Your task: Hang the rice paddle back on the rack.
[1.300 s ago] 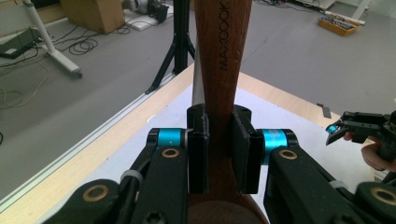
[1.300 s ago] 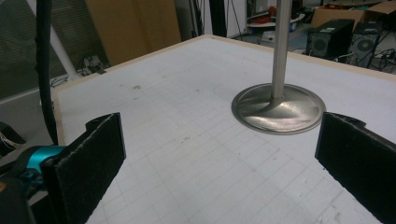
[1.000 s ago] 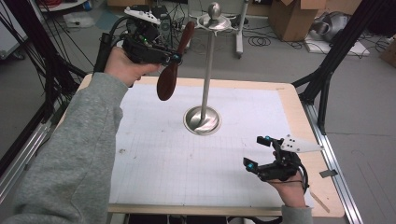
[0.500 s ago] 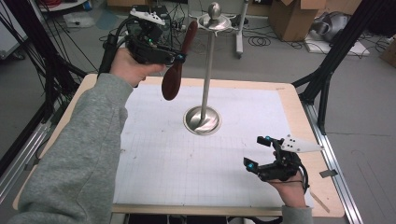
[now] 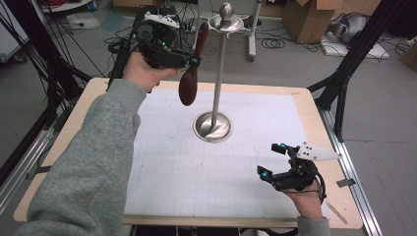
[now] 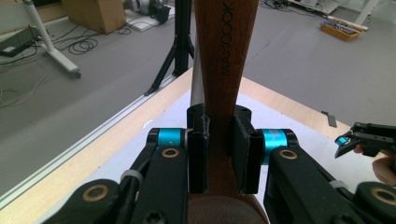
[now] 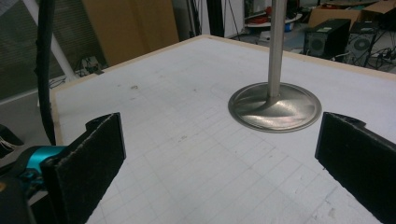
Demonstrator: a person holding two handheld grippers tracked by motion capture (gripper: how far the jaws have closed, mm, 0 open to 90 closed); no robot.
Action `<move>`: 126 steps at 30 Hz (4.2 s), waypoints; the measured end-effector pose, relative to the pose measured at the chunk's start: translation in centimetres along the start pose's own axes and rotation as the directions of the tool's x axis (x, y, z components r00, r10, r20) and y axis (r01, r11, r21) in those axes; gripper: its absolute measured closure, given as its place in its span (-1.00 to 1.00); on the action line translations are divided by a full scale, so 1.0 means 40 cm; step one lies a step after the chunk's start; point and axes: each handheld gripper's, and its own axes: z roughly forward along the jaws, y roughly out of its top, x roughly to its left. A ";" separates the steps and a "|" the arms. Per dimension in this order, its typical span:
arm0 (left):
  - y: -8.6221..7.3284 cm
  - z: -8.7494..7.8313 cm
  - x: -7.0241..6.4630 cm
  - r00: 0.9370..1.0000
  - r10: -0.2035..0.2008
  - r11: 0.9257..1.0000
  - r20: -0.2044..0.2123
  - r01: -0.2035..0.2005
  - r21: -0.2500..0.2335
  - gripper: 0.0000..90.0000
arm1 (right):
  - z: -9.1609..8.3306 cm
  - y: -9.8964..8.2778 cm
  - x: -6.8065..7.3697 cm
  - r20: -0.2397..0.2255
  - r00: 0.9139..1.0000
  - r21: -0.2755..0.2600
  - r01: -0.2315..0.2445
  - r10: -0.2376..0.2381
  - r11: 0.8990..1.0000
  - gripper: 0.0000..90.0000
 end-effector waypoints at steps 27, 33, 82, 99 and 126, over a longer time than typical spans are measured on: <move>-0.016 0.005 -0.009 0.999 0.045 0.996 -0.018 -0.046 -0.074 0.32 | -0.005 0.001 -0.002 0.007 1.000 -0.006 0.005 -0.005 1.000 -0.99; -0.045 -0.016 -0.003 0.999 0.051 0.993 -0.019 -0.053 -0.104 -0.08 | -0.003 0.004 0.002 0.005 1.000 -0.006 0.015 -0.015 1.000 -0.99; -0.473 -0.207 -0.015 0.992 0.043 0.968 -0.117 -0.071 -0.242 -0.72 | 0.016 0.025 0.030 0.016 0.997 -0.025 0.070 -0.069 0.997 -0.99; -0.600 -0.251 -0.030 0.987 -0.007 0.963 -0.159 -0.036 -0.265 -0.72 | 0.008 0.021 0.022 0.042 0.997 -0.035 0.065 -0.063 0.997 -0.99; -0.778 -0.325 -0.033 0.955 -0.145 0.950 -0.257 0.061 -0.306 -0.72 | -0.016 -0.012 -0.023 0.093 0.995 -0.037 0.031 -0.027 0.999 -0.99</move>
